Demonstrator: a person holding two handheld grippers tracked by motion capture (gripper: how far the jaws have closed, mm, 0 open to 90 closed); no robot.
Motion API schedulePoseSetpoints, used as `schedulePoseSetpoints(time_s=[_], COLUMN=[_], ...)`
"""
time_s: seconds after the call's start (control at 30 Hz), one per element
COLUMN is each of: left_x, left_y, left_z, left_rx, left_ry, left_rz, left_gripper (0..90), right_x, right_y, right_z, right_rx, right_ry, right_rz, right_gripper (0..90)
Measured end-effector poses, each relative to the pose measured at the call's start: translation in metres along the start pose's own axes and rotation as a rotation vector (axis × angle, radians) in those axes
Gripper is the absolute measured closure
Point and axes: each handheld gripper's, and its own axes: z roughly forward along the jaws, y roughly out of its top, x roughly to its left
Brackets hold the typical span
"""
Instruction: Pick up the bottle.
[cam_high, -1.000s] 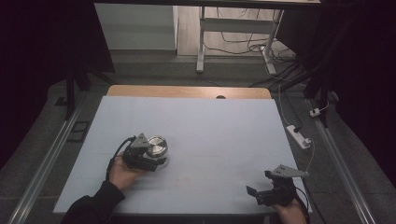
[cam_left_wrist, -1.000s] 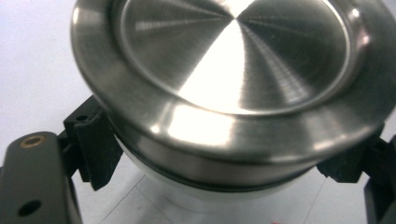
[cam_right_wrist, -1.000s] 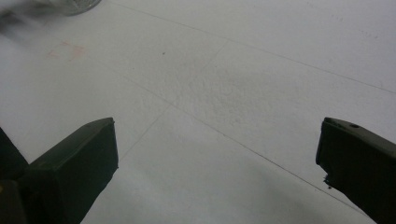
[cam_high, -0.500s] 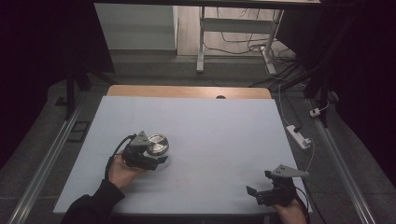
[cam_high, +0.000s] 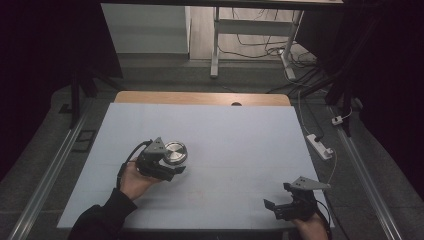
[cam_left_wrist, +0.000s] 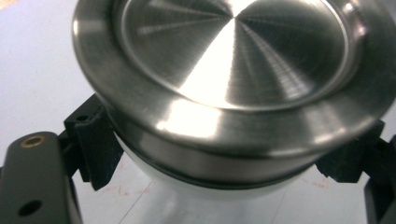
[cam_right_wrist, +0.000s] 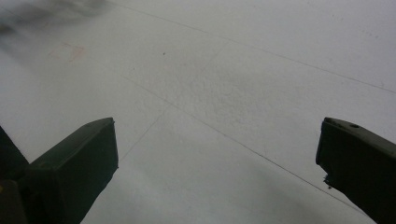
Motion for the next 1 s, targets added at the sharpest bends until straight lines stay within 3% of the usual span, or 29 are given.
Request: schedulePoseSetpoints(time_s=[0.57, 1.0], left_x=[-0.008, -0.022], left_y=[0.028, 0.055], left_z=[0.003, 0.011], left_rx=[-0.004, 0.004], left_ry=[-0.056, -0.094], left_rz=[0.035, 0.094], left_gripper=[15.9, 15.9], right_x=[-0.001, -0.001], right_y=[0.000, 0.000], right_z=[0.000, 0.000], right_rx=[0.002, 0.001], right_ry=[0.005, 0.006], right_rz=[0.005, 0.003], right_gripper=[0.0, 0.0])
